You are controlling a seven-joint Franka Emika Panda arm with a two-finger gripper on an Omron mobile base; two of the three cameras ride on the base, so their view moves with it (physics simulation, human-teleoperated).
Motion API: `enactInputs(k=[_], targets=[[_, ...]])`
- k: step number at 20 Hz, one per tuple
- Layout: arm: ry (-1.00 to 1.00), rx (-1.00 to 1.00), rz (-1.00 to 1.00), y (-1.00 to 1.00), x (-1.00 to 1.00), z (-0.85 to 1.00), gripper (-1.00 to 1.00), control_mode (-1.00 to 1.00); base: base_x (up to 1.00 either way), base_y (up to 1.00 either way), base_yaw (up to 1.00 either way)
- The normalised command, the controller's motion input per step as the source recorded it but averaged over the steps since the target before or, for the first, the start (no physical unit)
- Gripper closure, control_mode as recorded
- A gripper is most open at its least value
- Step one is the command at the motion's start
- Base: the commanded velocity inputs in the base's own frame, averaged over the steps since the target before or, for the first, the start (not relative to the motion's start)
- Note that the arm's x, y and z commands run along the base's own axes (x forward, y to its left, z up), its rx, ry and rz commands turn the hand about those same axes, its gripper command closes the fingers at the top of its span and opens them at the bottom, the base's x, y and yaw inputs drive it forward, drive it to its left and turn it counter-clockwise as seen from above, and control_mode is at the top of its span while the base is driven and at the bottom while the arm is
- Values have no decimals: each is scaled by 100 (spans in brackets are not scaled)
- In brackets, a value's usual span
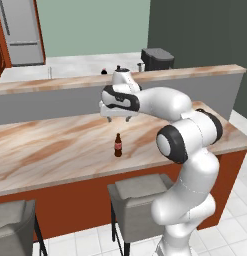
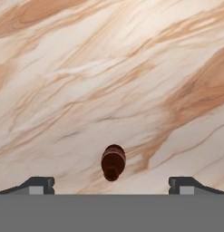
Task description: Place the large bottle from the dining counter next to the other large bottle outside the sink, and place the small bottle from the dining counter next to the other small bottle inside the sink.
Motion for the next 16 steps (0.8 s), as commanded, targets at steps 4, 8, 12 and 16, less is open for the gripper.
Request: enactInputs(k=[4, 8, 12, 16], targets=[[0, 0, 0, 3, -4, -3, -100, -100, 0, 0, 0], [0, 0, 0, 0, 0, -14, -100, -100, 0, 0, 0], [0, 0, 0, 0, 0, -21, -100, -100, 0, 0, 0], [0, 0, 0, 0, -2, -21, -100, -100, 0, 0, 0]])
